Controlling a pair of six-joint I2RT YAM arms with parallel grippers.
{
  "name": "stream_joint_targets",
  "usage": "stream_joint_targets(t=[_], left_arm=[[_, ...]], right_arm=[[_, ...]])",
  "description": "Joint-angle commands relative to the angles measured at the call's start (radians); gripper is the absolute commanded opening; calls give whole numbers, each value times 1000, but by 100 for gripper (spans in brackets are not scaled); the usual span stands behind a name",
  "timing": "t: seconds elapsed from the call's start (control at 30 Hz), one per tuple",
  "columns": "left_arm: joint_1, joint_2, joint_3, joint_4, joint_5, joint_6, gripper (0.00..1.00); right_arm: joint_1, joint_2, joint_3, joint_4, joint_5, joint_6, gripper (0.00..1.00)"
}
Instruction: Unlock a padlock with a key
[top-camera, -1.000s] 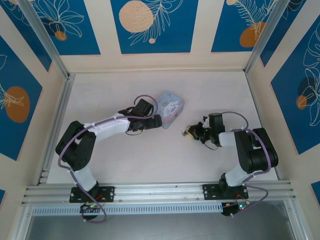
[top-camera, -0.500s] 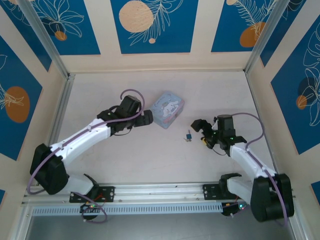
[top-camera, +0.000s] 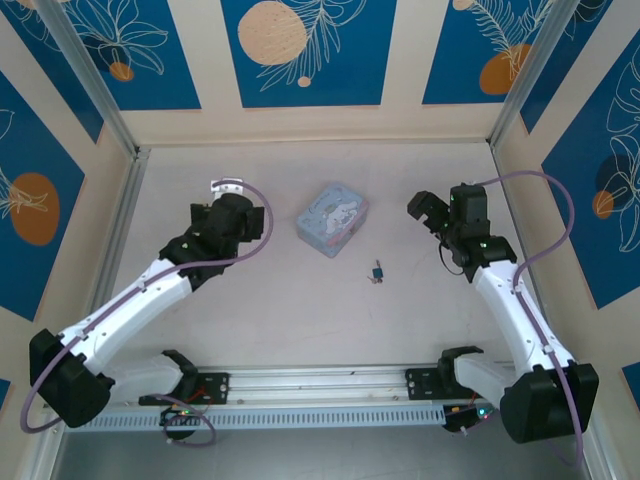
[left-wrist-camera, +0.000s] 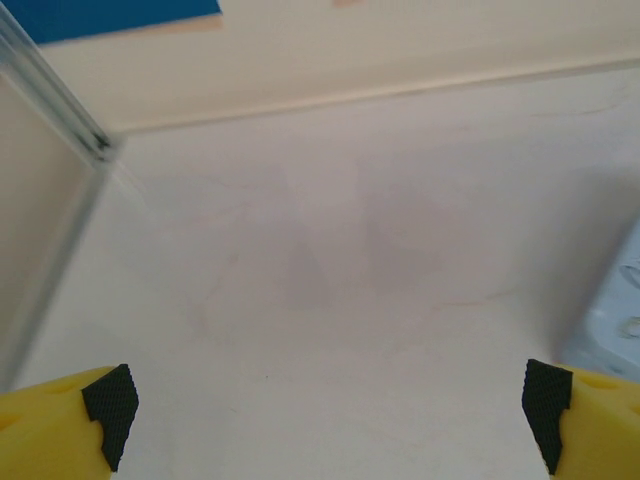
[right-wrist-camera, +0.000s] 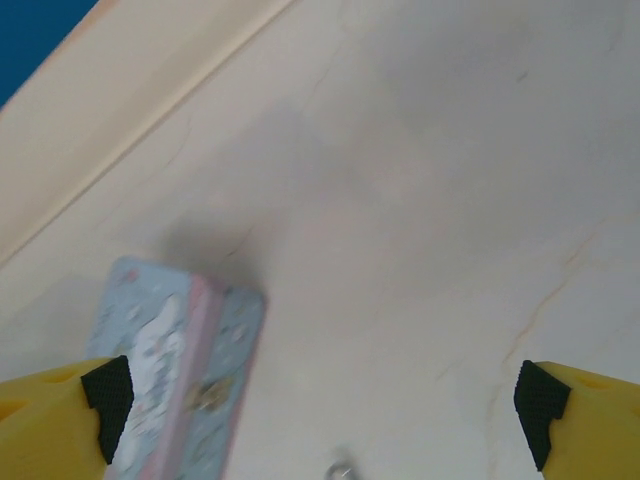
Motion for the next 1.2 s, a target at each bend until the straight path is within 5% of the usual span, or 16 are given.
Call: stream_joint_targets(t=[0.0, 0.17, 0.47, 0.7, 0.8, 0.83, 0.93, 1.0, 1.17], left_arm=[[72, -20, -75, 159, -68, 196, 100], [198, -67, -248, 383, 11, 231, 100], [350, 14, -474, 689, 136, 206, 100], [413, 201, -629, 1096, 240, 250, 100], [463, 234, -619, 1124, 334, 251, 100], [486, 251, -622, 1137, 384, 244, 100], [519, 327, -633, 1231, 455, 229, 100], [521, 390, -627, 1284, 470, 239, 100], [542, 382, -614, 1235, 515, 228, 100]], right_arm=[[3, 33, -56, 144, 223, -197, 99], [0, 147, -171, 370, 311, -327, 99], [-2, 319, -375, 840, 256, -428, 100], [-24, 351, -472, 1144, 100, -577, 99], [-60, 406, -523, 1288, 24, -566, 99], [-62, 396, -502, 1219, -19, -575, 99], [-68, 500, -530, 1403, -75, -596, 99], [-92, 464, -475, 1221, -129, -583, 99], [-108, 468, -469, 1221, -165, -577, 99]])
